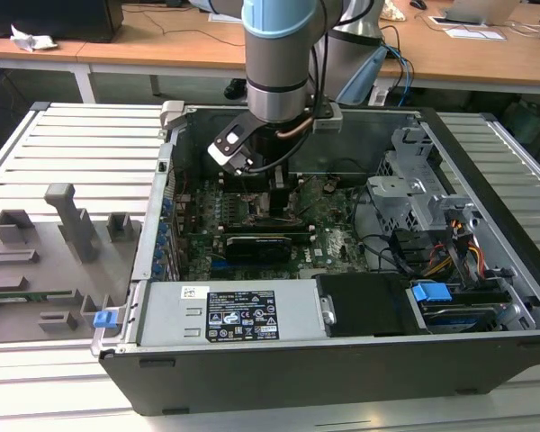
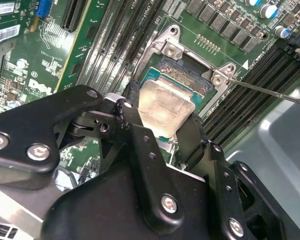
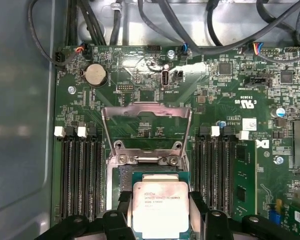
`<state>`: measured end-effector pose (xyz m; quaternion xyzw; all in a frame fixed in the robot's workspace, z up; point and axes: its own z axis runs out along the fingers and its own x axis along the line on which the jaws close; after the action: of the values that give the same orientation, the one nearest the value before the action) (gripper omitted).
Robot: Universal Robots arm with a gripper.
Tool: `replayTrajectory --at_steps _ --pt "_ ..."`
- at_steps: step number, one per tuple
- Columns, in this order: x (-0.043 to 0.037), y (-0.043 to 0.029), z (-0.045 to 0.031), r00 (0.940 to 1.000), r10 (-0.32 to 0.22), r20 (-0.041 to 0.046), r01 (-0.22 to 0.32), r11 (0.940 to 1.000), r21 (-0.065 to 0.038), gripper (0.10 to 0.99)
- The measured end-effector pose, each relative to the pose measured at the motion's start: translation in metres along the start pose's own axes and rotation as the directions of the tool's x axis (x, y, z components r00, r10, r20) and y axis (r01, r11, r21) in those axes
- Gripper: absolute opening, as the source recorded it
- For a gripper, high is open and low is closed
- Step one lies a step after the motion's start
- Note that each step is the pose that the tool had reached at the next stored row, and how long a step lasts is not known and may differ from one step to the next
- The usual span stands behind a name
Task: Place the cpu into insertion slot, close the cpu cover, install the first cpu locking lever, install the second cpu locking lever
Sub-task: 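Place the cpu into insertion slot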
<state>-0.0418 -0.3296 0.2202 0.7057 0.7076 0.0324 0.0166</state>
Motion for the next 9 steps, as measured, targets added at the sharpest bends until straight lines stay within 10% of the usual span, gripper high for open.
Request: replayTrajectory --at_steps 9 --pt "0.0033 -0.0022 0.0053 1.0000 0.000 0.0000 0.000 1.0000 0.000 0.541"
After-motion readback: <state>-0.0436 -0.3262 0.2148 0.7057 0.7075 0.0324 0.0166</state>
